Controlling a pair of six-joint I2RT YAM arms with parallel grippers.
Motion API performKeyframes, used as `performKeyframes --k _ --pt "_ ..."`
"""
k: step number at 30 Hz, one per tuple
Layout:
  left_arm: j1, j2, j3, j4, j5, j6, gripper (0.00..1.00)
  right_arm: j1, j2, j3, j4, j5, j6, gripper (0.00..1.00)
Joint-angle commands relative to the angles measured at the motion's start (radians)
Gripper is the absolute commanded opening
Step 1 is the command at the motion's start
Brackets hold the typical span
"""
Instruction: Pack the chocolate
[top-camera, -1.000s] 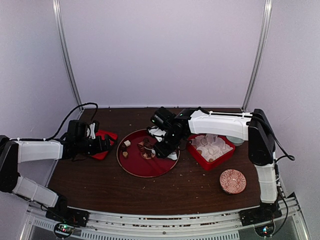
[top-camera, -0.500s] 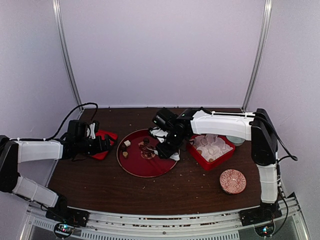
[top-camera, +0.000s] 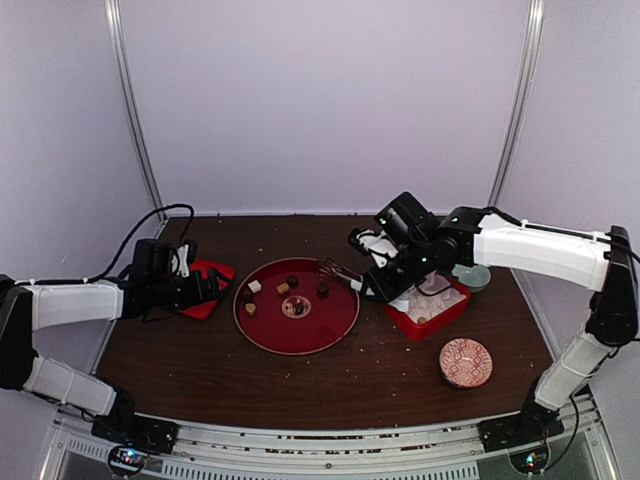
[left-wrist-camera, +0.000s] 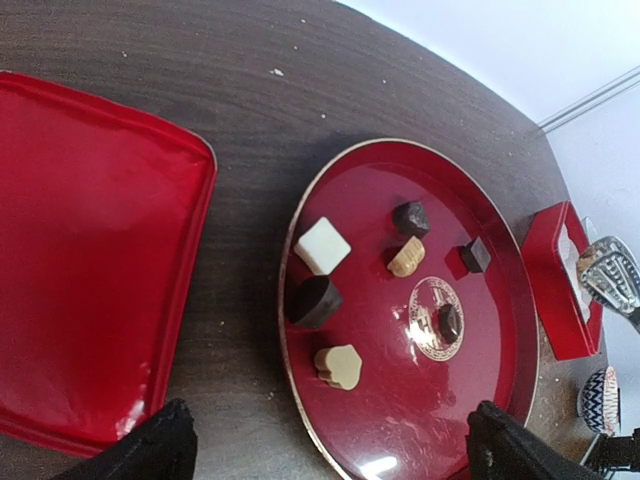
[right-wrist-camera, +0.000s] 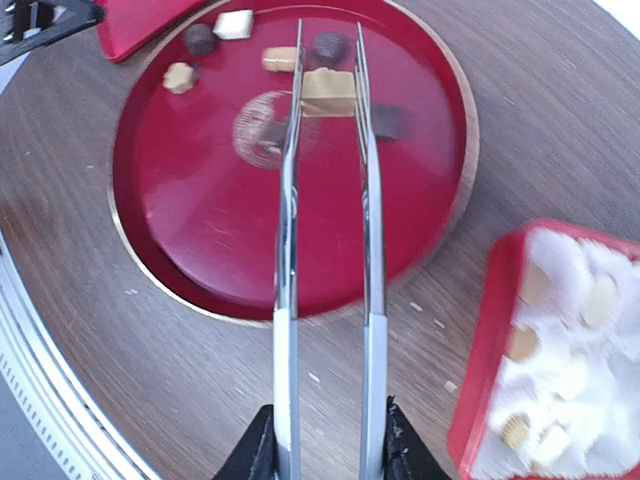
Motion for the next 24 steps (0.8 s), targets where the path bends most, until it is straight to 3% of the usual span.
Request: performKeyframes --k 1,6,11,24 --pt "-0.005 -0.026 0.026 0.007 -0.009 0.011 0.96 -0.108 -0.149 -0.133 0.044 0.016 0.03 0.2" --pt "-0.006 -0.023 0.028 0.008 -0.008 0.01 0.96 -0.246 -0.288 -0.282 0.053 0.038 0.046 0.2" --pt "-0.006 -0.023 0.029 0.005 -0.007 0.009 0.96 -0.349 -0.33 -0.356 0.028 0.097 0.037 0.2" --pt "-0.006 -0.016 0.03 0.004 -0.009 0.006 0.96 -0.432 -0.279 -0.384 0.047 0.158 0.008 0.22"
